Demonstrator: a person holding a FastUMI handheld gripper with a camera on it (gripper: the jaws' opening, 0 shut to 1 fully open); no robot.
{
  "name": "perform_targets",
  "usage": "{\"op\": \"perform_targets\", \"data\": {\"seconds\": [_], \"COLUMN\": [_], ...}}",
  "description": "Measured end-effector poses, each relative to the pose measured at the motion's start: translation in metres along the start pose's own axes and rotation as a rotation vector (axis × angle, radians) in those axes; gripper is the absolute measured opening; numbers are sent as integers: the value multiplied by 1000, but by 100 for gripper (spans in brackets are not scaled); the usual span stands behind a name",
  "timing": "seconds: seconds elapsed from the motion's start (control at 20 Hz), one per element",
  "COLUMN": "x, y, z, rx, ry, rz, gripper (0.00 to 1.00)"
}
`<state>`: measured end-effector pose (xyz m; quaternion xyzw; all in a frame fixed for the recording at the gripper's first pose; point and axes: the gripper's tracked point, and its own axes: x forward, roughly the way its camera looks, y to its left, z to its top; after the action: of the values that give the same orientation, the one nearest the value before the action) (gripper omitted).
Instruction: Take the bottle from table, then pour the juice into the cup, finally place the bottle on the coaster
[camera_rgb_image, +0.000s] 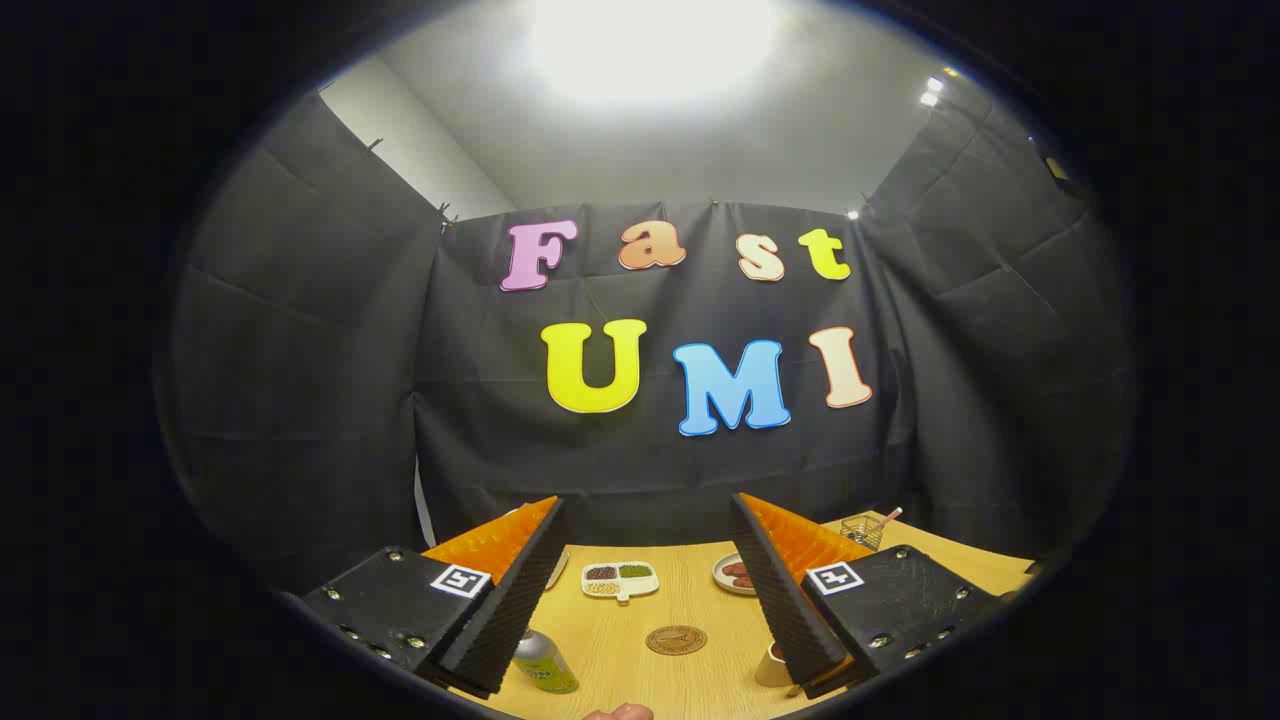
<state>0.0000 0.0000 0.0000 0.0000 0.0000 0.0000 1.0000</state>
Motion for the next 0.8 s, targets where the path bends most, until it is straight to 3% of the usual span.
{"op": "perform_targets", "data": {"seconds": [0.25, 0.8], "x": [-12, -18], "y": [-3, 8], "z": [-6, -10], "rx": [0, -42], "ry": [0, 11], "rz": [-23, 8], "gripper": [99, 99]}}
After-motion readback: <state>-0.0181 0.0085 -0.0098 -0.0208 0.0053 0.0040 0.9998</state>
